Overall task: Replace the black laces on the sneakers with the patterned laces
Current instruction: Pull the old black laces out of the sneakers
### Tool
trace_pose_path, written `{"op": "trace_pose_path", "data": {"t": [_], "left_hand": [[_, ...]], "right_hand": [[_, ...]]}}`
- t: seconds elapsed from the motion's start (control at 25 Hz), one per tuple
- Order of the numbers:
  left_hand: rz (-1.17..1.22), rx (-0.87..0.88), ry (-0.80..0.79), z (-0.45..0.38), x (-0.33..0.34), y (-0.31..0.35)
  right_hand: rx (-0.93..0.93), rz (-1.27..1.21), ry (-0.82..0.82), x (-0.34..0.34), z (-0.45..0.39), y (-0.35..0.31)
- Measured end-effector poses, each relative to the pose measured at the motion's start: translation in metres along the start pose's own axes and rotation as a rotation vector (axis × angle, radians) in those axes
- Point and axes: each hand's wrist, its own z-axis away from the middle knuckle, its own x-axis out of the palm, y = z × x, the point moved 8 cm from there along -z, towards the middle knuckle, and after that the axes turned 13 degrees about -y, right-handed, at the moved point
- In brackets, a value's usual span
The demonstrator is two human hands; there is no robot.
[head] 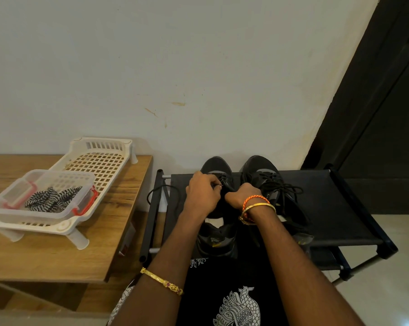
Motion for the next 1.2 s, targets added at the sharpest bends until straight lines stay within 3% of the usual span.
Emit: {"op": "trace_pose_path", "data": {"t": [0.24,0.4,0.44,0.52,0.64,0.72,0.84,1.04,1.12,1.2], "left_hand": [[0.108,0.077,0.168,0.014,-0.030,0.008],[0.270,-0.126,0.378,0.034,-0.063,-0.020],[0.275,-0.239,0.381,0.039,-0.064,-0.030],[0.221,-0.390,0.237,0.040,-0.054,-0.045],[0.084,-0.314,-0.020,0.037,-0.031,-0.037],[0.056,-0.234,-0.087,0.036,-0.015,-0.027],[0.008,-0.183,0.006,0.036,-0.006,-0.019],[0.049,-0.148,0.085,0.034,-0.002,-0.019],[0.048,-0.161,0.096,0.034,-0.001,-0.024],[0.049,-0.178,0.120,0.036,-0.003,-0.025]], "right_hand": [[-0.002,0.041,0.023,-0.001,0.002,-0.002],[-0.007,0.062,0.031,-0.002,0.007,-0.003],[-0.015,0.080,0.046,-0.003,0.008,-0.004],[-0.070,0.150,0.115,-0.007,0.011,-0.011],[-0.313,0.219,0.269,-0.011,0.018,-0.037],[-0.453,0.325,0.312,-0.006,0.021,-0.053],[-0.459,0.471,0.362,0.003,0.017,-0.061],[-0.428,0.450,0.431,0.002,0.012,-0.061],[-0.443,0.345,0.460,-0.004,0.013,-0.058],[-0.427,0.060,0.541,-0.018,0.016,-0.047]]}}
